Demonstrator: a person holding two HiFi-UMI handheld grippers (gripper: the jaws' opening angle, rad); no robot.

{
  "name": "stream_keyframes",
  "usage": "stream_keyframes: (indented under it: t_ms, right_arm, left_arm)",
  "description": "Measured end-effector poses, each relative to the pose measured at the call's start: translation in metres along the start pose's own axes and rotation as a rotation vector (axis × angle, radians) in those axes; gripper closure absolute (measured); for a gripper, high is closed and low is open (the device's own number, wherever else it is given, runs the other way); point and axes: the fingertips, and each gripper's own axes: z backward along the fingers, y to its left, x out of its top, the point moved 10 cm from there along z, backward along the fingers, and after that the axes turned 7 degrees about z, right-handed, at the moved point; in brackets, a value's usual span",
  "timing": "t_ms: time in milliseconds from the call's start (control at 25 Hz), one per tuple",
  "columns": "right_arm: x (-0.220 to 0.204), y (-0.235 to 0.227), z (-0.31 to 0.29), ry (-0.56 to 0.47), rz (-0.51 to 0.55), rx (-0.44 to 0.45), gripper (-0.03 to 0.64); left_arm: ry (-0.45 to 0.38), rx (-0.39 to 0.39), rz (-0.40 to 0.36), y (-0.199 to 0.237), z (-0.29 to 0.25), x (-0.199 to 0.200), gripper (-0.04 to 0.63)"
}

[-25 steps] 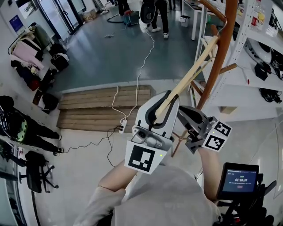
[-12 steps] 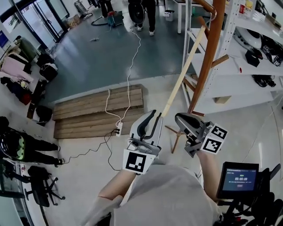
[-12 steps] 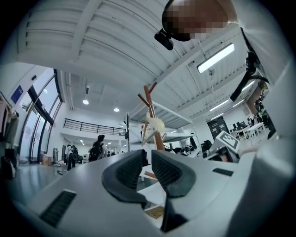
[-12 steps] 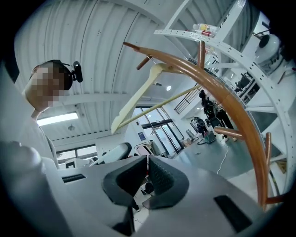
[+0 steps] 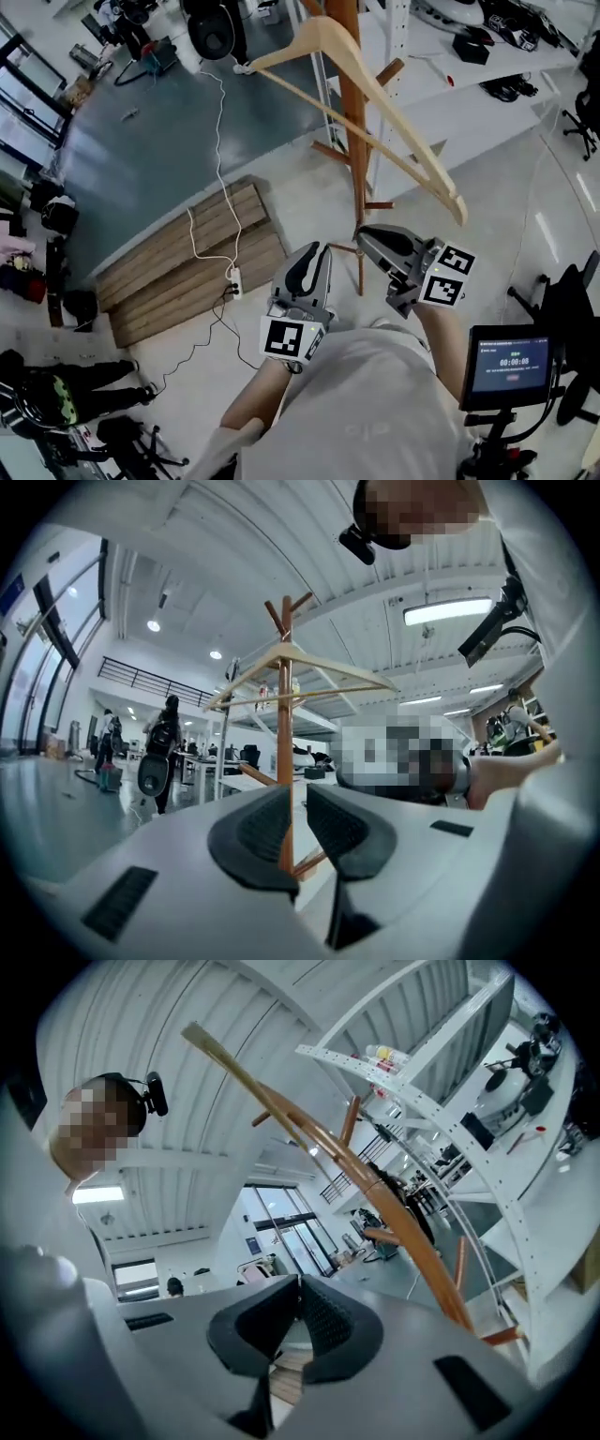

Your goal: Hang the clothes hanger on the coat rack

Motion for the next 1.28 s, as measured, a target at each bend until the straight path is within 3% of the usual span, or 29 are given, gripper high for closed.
stream_keyframes:
  t_ms: [240,600,1040,1280]
  right_arm:
    - [0.006,-0.01,0.047,-0.073,0.036,-0.179,0.603]
    - [0.013,-0.025,0.107,-0.14,0.089,-0.443,0.603]
    - [0.032,-0.023,0.147,-0.235,0.162,-0.637,0.603]
    - [0.028,-0.02,0.159,-0.277,0.16,-0.686,0.603]
  left_arm:
    - [0.052,-0.181,0.097,-0.006,-0.052,-0.01,0.546]
    - [0.163,-0.387,0.113,-0.029,-0.127,-0.028,0.569]
    - [0.211,-0.619,0.111,-0.07,-0.192,-0.016,0.589]
    - [0.222,-0.683,0.106,-0.082,-0.205,-0.013,0.589]
